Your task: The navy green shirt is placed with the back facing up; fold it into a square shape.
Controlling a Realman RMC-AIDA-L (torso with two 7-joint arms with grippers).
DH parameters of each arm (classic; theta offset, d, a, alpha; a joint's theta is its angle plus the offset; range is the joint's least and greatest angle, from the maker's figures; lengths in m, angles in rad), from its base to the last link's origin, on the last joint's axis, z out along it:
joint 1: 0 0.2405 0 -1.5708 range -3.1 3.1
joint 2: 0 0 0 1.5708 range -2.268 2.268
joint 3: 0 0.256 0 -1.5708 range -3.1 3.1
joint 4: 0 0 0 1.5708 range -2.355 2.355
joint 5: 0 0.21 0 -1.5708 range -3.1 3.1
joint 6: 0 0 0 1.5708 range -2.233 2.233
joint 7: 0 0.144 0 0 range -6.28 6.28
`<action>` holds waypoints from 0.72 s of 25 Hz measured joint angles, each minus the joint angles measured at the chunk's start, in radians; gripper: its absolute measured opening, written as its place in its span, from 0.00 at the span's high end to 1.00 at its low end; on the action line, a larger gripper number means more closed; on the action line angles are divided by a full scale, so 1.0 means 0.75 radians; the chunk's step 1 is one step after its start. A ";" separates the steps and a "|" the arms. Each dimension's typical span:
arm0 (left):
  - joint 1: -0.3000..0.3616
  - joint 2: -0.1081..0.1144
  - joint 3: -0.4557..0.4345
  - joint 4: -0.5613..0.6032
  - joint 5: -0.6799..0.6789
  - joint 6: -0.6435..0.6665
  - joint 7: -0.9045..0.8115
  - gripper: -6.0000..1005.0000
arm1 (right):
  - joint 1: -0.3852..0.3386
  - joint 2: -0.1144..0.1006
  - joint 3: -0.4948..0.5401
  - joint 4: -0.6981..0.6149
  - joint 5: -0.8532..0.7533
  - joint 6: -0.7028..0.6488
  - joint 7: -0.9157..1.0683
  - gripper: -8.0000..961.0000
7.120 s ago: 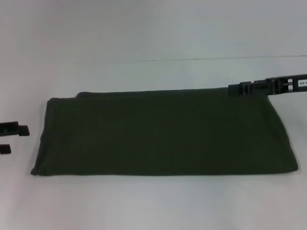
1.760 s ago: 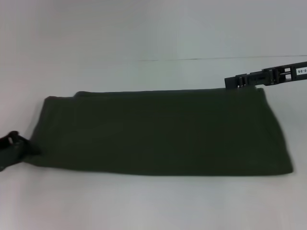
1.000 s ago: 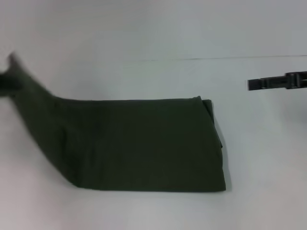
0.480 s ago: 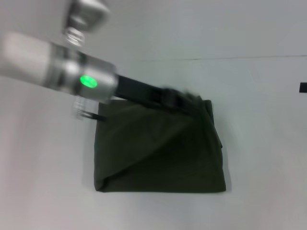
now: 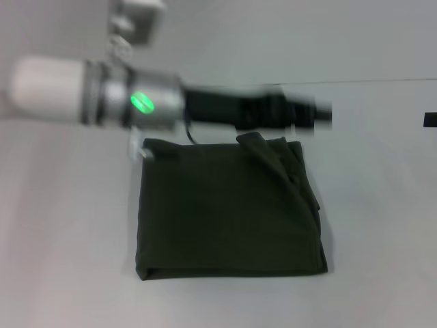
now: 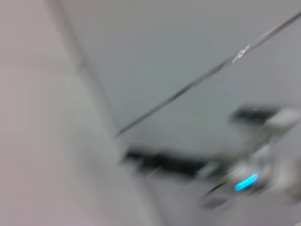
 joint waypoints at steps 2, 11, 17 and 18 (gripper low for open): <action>0.050 0.052 -0.089 0.044 -0.153 0.156 0.017 0.76 | 0.011 -0.001 0.004 0.000 0.000 -0.016 0.007 0.17; 0.367 0.111 -0.165 -0.037 -0.349 0.172 0.613 0.43 | 0.075 0.051 -0.001 0.004 0.045 -0.144 0.081 0.17; 0.423 0.091 -0.155 -0.044 -0.352 0.129 0.740 0.15 | 0.218 0.112 -0.076 0.069 0.042 -0.176 0.012 0.17; 0.428 0.091 -0.135 -0.036 -0.345 0.132 0.758 0.07 | 0.259 0.110 -0.112 0.100 0.042 -0.160 0.023 0.17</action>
